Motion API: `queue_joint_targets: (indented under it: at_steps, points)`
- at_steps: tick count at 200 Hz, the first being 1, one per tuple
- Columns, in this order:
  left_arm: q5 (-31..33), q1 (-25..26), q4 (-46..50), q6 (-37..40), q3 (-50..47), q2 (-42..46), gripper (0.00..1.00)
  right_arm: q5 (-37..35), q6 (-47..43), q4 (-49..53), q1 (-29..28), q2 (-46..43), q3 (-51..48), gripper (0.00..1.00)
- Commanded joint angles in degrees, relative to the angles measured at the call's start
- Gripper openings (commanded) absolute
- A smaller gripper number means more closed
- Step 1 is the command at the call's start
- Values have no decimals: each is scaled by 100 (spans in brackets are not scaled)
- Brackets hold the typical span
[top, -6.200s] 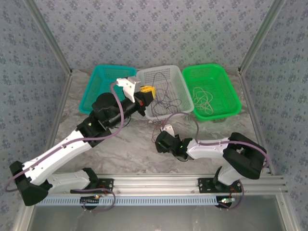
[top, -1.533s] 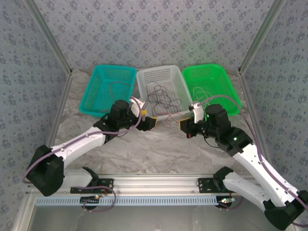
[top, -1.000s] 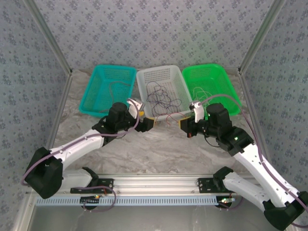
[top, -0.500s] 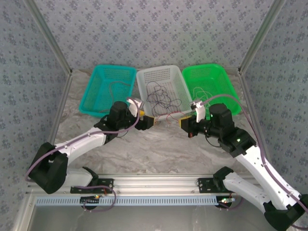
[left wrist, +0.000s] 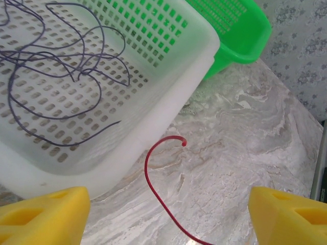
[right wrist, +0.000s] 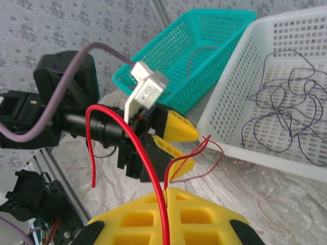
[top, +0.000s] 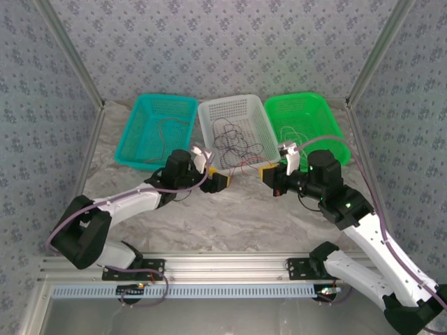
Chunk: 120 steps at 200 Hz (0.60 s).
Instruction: Untangle the cables
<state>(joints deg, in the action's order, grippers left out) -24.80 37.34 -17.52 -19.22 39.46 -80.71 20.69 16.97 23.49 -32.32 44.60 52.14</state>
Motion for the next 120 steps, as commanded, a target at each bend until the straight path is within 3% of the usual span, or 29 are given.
queue_joint_targets:
  at_steps: [1, 58, 120]
  points:
    - [-116, 91, -307, -38, 83, -83, 80, 238, 77, -450, 27, -131, -91, 0]
    - [297, 207, -342, -105, 114, -149, 80, 847, 263, -1100, -1, -118, -432, 0]
    - [768, 206, -377, -91, 56, -137, 79, 1353, 110, -1028, 7, -470, -487, 0]
